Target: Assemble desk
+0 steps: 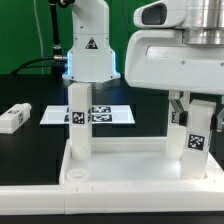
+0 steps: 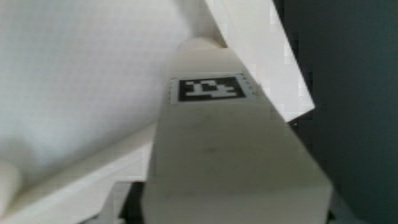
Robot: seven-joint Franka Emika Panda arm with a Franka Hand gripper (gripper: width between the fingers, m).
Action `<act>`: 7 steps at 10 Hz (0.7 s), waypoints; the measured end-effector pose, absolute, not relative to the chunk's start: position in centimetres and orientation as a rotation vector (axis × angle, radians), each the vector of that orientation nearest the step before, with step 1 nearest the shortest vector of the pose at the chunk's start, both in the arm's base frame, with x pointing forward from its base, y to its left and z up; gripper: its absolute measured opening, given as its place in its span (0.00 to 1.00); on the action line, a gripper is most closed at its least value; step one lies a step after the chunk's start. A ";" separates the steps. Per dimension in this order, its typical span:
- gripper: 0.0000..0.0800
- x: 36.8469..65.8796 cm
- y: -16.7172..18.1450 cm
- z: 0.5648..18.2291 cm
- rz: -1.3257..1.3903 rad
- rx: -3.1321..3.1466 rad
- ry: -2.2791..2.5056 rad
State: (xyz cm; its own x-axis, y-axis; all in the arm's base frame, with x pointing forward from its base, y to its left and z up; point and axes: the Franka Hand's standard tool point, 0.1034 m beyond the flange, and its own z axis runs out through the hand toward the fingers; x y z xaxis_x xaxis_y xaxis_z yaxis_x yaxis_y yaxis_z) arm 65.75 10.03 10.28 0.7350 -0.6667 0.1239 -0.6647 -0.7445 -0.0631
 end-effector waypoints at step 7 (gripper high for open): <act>0.36 65.0 9.1 10.1 -0.038 -2.092 2.221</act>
Offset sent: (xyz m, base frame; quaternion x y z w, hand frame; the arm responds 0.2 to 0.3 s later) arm 0.0251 0.0207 0.0079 0.0483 -0.0884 0.3567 0.9288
